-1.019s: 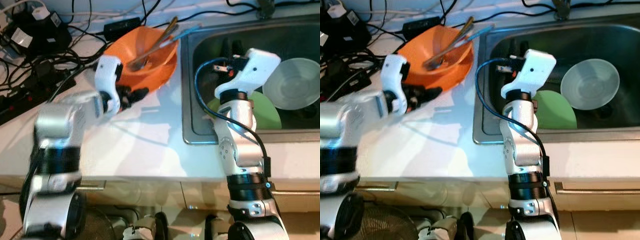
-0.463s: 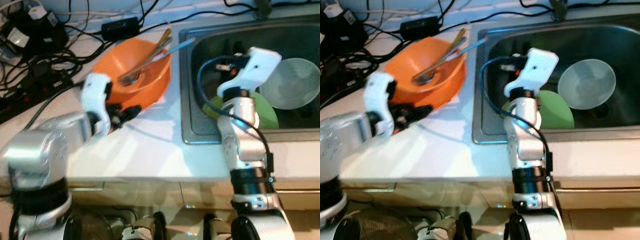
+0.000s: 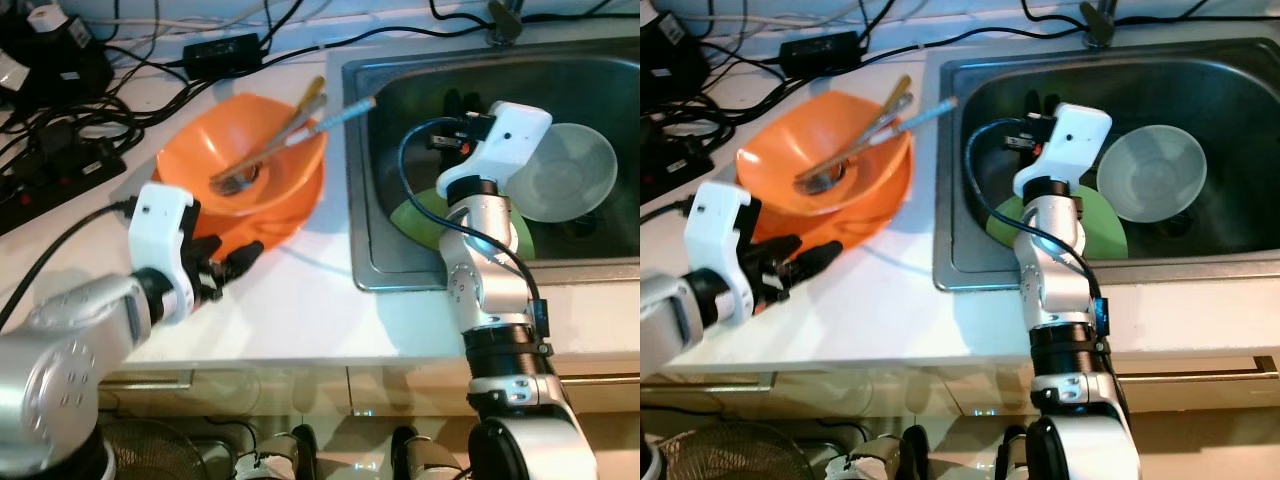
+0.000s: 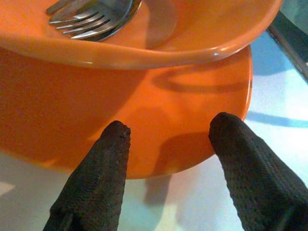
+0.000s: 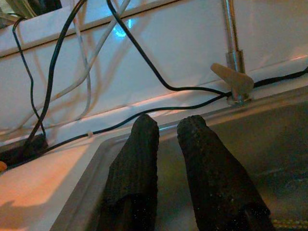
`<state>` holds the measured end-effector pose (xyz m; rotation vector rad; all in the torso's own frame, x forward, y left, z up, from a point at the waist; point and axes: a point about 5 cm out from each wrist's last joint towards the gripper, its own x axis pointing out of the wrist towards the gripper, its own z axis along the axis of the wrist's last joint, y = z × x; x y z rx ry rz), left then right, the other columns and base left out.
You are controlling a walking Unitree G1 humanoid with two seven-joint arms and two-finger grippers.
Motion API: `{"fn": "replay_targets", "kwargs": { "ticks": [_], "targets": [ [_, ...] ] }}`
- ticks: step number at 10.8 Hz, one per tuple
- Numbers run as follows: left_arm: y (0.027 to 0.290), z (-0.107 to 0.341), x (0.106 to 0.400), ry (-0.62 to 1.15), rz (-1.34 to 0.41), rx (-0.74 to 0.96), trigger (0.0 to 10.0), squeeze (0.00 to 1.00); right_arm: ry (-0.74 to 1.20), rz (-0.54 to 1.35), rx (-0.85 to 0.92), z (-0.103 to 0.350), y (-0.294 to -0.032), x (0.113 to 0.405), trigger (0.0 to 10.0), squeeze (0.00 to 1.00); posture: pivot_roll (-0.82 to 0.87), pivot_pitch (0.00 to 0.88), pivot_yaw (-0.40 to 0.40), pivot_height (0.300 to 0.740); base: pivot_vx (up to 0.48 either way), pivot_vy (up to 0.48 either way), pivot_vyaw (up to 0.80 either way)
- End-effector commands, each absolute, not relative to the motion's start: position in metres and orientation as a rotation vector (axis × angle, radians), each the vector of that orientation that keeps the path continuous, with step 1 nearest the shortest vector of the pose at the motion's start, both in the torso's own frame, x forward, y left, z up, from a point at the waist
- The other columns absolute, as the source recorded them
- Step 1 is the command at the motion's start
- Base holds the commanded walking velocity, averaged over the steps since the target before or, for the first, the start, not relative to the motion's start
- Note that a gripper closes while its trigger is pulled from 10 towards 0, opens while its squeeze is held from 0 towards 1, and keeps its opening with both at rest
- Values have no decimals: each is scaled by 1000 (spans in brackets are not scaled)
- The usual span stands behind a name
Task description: Kitchen organization
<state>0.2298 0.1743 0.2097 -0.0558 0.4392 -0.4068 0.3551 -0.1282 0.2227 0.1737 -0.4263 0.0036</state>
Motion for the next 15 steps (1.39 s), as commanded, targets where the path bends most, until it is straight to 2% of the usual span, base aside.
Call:
{"fn": "replay_targets", "kwargs": {
  "ticks": [1,3,9,12,15],
  "targets": [
    [177,194,223,556,-391,-64,10000,0,-448,22,172,230,-126,358,10000,0,258,170,115,740,0,0,0],
    [182,216,232,446,-318,-45,10000,0,-447,26,169,231,-127,363,10000,0,278,152,92,740,0,0,0],
    [243,256,235,344,-67,60,10000,0,-473,45,165,238,-127,375,10000,0,308,101,56,740,0,0,0],
    [264,271,254,118,98,82,10000,0,-485,38,155,240,-130,376,10000,0,277,85,46,740,0,0,0],
    [219,260,289,-86,-3,26,10000,0,-516,14,115,247,-140,375,10000,0,211,65,30,740,0,0,0]
  ]
}}
